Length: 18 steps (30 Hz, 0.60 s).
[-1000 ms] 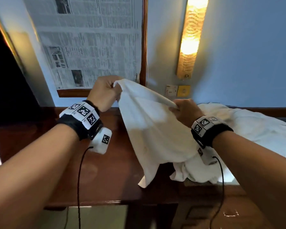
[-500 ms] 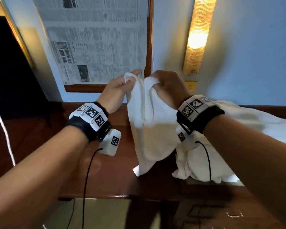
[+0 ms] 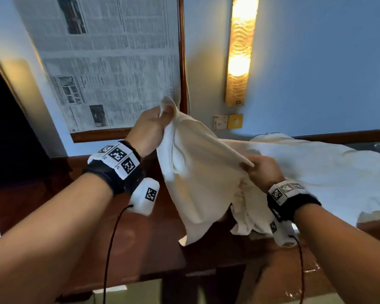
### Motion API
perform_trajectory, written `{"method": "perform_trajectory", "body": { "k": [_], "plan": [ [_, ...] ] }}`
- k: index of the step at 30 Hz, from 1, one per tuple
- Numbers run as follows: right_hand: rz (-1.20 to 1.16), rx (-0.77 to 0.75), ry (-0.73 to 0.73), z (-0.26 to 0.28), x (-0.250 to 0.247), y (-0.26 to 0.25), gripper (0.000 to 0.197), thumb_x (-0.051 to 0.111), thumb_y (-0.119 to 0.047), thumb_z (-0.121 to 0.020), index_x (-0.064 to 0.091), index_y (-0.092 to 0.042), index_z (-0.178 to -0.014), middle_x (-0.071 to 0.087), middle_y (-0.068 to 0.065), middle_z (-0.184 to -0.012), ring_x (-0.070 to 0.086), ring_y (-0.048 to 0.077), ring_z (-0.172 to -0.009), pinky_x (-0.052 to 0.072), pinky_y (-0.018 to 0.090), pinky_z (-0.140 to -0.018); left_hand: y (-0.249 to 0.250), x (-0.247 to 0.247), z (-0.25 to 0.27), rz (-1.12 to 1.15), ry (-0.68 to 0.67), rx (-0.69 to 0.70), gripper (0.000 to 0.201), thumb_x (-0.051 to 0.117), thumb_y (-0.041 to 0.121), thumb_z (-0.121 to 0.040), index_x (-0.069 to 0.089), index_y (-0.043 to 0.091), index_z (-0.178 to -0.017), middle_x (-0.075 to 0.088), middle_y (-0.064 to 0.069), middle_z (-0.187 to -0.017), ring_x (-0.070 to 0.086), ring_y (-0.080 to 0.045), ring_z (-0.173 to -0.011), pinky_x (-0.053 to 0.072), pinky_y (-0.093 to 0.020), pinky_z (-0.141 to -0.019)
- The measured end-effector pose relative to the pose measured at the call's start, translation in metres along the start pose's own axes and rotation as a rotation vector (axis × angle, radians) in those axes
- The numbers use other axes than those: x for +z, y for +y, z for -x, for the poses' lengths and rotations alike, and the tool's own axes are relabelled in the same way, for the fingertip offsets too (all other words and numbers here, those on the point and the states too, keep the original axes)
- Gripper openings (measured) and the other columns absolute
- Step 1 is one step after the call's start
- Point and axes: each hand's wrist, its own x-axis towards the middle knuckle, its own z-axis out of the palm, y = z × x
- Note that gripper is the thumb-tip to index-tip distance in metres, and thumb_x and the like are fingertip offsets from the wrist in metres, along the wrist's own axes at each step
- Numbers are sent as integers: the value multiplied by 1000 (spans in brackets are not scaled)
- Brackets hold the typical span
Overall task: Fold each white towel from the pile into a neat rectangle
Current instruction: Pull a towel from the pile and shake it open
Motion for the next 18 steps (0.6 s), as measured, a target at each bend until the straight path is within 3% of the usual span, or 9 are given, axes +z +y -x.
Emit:
{"method": "perform_trajectory", "body": {
  "k": [1, 3, 4, 6, 9, 10, 12, 15, 18],
  "plan": [
    [-47, 125, 11, 7, -3, 11, 14, 65, -21, -93, 74, -13, -89, 70, 15, -86, 64, 37, -90, 40, 33, -69, 1, -4, 4, 19, 0, -21, 51, 40, 46, -106, 51, 16, -66, 61, 8, -60, 57, -9, -56, 45, -30, -61],
    [-148, 228, 92, 15, -10, 11, 16, 61, -15, -93, 74, -12, -101, 71, 16, -100, 63, 35, -101, 45, 33, -82, 2, -6, 12, 59, -43, -87, 68, 44, 70, -94, 64, 6, -82, 73, -12, -83, 69, -18, -80, 57, -43, -81],
    [-191, 213, 136, 17, -13, 1, 20, 58, -11, -92, 73, -12, -105, 71, 14, -107, 62, 31, -105, 45, 31, -88, 1, -4, 17, 108, -66, -121, 75, 48, 77, -86, 67, 4, -90, 72, -19, -94, 70, -25, -91, 55, -52, -91],
    [-257, 83, 199, 19, -23, -34, 27, 52, -4, -90, 71, -11, -107, 70, 10, -110, 61, 27, -107, 42, 25, -90, 4, 5, 30, 183, -105, -149, 65, 52, 72, -88, 70, 10, -95, 74, -16, -100, 69, -29, -99, 52, -57, -96],
    [-330, -132, 197, 29, -40, -92, 24, 53, -7, -88, 74, -15, -97, 71, 1, -94, 62, 19, -91, 43, 22, -79, 12, 29, 46, 290, -121, -117, 42, 49, 48, -102, 68, 11, -94, 70, -8, -92, 66, -21, -88, 54, -45, -89],
    [-336, -179, 189, 35, -44, -108, 21, 54, -13, -86, 74, -21, -86, 69, -4, -81, 62, 17, -80, 44, 24, -73, 15, 38, 51, 353, -124, -109, 34, 48, 39, -104, 68, 12, -96, 69, -6, -90, 65, -17, -85, 54, -39, -86],
    [-270, -205, 192, 47, -53, -128, 24, 54, -24, -84, 58, -29, -60, 54, -8, -56, 52, 18, -62, 38, 26, -61, 18, 50, 62, 473, -178, -139, 30, 43, 31, -106, 68, 14, -102, 71, 0, -89, 67, -10, -81, 56, -27, -80],
    [-138, -143, 193, 65, -63, -141, 37, 60, -27, -82, 40, -35, -52, 40, -12, -50, 44, 19, -59, 34, 25, -62, 17, 54, 75, 487, -277, -160, 34, 39, 30, -108, 67, 11, -103, 70, -2, -89, 67, -9, -75, 56, -24, -73],
    [-124, -113, 100, 90, -64, -145, 40, 71, -32, -84, 39, -37, -60, 39, -13, -54, 40, 4, -54, 33, 27, -57, 16, 41, 77, 413, -281, -113, 52, 42, 48, -104, 65, 1, -98, 69, -5, -87, 65, -15, -77, 54, -34, -74]
  ]
}}
